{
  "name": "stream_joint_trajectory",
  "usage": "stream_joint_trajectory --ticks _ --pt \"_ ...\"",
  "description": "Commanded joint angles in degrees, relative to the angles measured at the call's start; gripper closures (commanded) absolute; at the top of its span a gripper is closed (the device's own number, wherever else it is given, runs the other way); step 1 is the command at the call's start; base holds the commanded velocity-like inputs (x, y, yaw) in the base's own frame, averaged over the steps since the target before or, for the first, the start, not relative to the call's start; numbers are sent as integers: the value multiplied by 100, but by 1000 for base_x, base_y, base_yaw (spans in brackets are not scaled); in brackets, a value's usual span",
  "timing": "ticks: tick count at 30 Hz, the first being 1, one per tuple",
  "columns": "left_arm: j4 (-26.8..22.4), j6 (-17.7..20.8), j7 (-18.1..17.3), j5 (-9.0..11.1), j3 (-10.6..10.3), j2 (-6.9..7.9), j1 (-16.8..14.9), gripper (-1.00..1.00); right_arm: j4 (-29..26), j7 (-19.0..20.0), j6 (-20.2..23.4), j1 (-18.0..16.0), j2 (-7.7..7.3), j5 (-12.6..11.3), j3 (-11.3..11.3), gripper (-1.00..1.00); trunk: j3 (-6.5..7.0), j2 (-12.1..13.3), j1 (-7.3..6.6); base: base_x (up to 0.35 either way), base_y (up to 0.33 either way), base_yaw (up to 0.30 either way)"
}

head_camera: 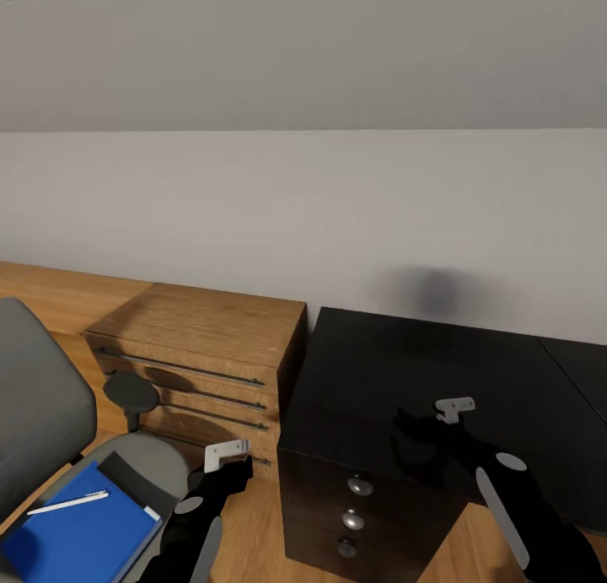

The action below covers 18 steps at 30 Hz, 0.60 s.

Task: In the bedroom, organize the workspace by keeping the computer under the desk, ensuring the monitor is on the desk, placing the keyboard on the desk next to the monitor, placing the mouse on the desk next to the keyboard, moving the folder from the swivel chair onto the desk next to the mouse, stacking the notebook on top of the folder with the pen on top of the notebook, and positioning the swivel chair next to the desk.

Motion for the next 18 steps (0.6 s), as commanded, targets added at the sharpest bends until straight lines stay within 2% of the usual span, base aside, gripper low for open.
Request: stream_joint_trajectory --ticks 1,18 --pt "-7 20 51 53 -10 2 -3 -100 7 18 44 -3 -1 -51 -6 -100 -6 -3 0 0 0 0" --pt "-7 25 51 59 -10 1 -3 -100 240 19 70 -3 -7 -54 6 -100 -6 -3 0 0 0 0"
